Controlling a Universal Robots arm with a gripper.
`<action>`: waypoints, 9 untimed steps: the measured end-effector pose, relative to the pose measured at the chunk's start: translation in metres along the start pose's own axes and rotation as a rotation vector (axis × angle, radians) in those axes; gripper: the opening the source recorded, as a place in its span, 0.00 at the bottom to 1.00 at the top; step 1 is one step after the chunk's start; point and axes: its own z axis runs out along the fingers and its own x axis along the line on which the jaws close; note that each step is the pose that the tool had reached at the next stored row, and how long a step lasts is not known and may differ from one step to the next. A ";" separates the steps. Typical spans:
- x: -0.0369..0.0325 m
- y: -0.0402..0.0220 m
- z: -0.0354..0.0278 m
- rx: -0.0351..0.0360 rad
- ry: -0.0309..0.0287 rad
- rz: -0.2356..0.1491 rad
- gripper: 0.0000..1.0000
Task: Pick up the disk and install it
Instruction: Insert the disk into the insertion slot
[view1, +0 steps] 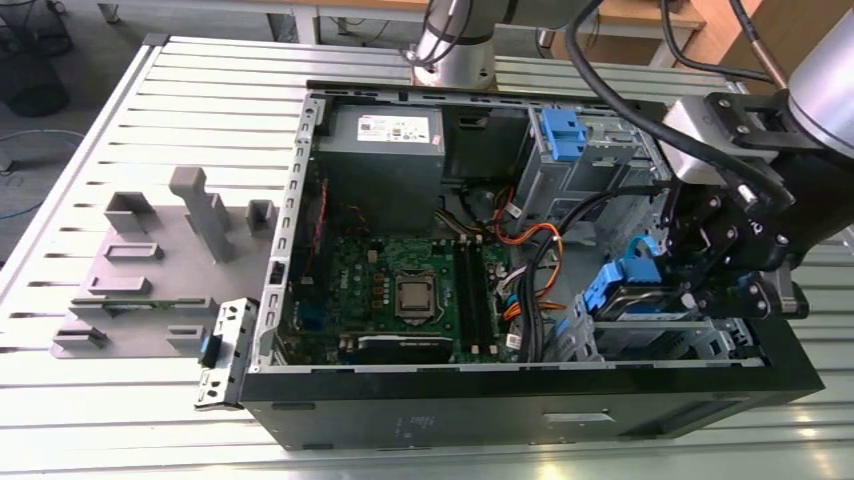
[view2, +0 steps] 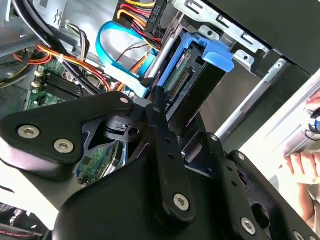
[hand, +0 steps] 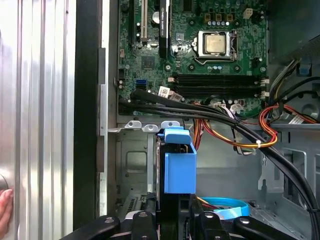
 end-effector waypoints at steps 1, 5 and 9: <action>0.0000 0.0000 0.0016 0.0001 0.0001 0.000 0.35; 0.0000 0.0000 0.0026 0.0000 0.0004 0.000 0.35; 0.0001 -0.0001 0.0051 0.0000 -0.0001 0.000 0.35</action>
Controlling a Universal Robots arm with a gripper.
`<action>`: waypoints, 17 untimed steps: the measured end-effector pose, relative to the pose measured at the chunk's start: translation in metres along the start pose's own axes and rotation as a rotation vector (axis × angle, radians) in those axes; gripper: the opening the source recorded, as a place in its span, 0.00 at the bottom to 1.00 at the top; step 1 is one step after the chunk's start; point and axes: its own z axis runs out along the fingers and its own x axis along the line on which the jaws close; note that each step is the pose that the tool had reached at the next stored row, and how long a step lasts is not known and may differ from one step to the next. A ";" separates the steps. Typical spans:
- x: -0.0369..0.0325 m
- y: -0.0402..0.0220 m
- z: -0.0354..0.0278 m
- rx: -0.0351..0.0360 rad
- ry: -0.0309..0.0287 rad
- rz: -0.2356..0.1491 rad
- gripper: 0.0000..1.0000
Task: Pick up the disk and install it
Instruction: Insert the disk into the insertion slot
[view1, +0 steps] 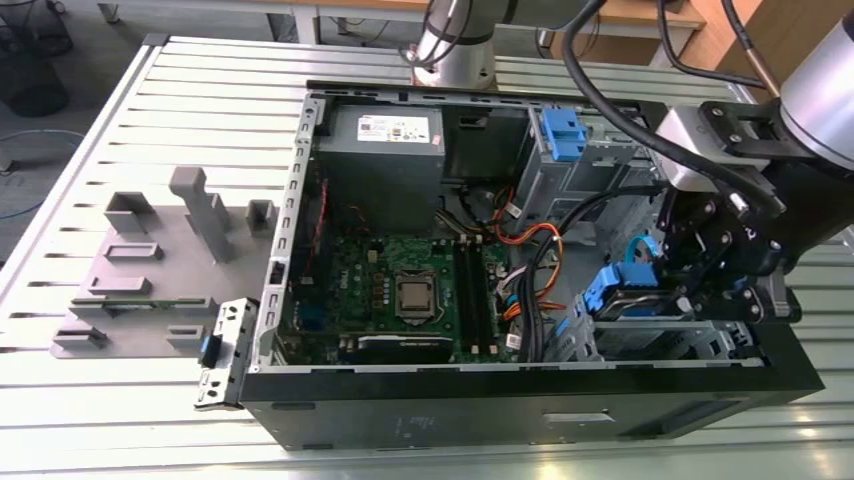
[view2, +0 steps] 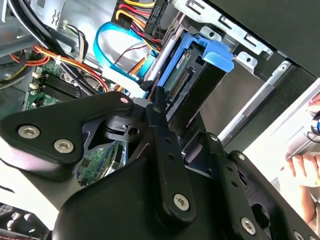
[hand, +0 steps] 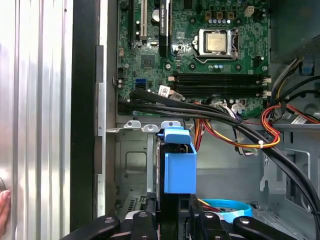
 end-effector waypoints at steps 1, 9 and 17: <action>0.0000 0.0000 0.0011 0.0000 0.0007 0.000 0.35; 0.0001 -0.0002 0.0084 0.0001 0.0033 0.000 0.35; 0.0001 -0.0003 0.0133 0.0001 0.0031 0.000 0.35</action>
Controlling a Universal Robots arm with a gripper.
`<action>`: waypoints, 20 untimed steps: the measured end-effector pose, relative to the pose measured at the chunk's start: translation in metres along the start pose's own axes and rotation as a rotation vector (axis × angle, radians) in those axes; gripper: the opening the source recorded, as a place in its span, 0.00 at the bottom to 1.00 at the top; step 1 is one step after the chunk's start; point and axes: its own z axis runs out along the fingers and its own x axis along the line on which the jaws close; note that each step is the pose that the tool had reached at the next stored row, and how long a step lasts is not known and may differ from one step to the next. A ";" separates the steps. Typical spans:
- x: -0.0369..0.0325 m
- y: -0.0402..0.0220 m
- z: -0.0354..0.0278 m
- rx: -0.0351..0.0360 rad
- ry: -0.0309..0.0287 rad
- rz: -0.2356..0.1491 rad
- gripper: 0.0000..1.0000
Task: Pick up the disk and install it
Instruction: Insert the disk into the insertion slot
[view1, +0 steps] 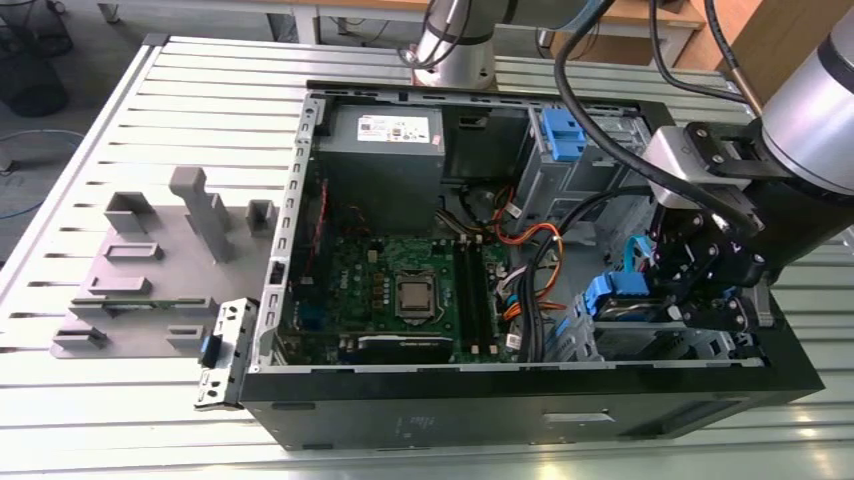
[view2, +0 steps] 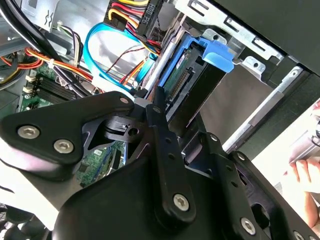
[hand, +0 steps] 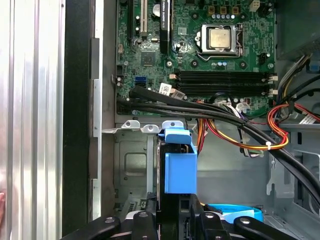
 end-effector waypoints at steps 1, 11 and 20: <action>0.0000 0.0000 0.0000 0.0000 0.0001 0.000 0.35; 0.0000 0.0000 0.0002 0.0000 0.0000 0.000 0.48; 0.0001 0.0009 0.0008 0.0061 -0.0008 0.000 0.48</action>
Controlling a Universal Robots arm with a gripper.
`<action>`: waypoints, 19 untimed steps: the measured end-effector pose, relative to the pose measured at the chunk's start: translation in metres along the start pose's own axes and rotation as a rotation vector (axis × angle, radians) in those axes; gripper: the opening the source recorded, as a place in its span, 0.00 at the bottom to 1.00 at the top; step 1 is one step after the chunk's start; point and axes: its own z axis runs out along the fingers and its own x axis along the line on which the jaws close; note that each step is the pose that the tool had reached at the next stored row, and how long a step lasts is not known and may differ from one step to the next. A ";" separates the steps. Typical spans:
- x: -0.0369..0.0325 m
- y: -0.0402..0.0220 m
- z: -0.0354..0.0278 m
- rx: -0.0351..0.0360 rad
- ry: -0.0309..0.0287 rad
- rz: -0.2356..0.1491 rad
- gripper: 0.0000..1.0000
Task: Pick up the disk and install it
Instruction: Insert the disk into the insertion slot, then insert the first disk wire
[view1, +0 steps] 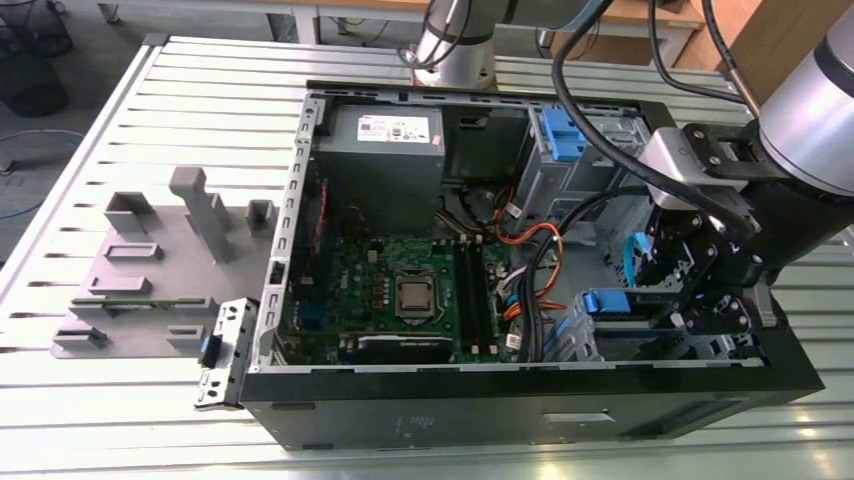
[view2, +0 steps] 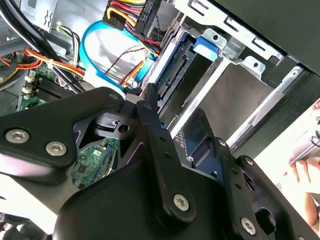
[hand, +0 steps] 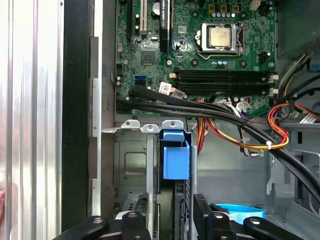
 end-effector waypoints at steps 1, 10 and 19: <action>0.0000 0.0000 0.0000 0.0000 -0.0001 0.000 0.48; -0.0001 0.0002 -0.0109 0.0001 0.0001 0.000 0.48; -0.0002 0.0003 -0.0123 0.0001 -0.0001 0.000 0.48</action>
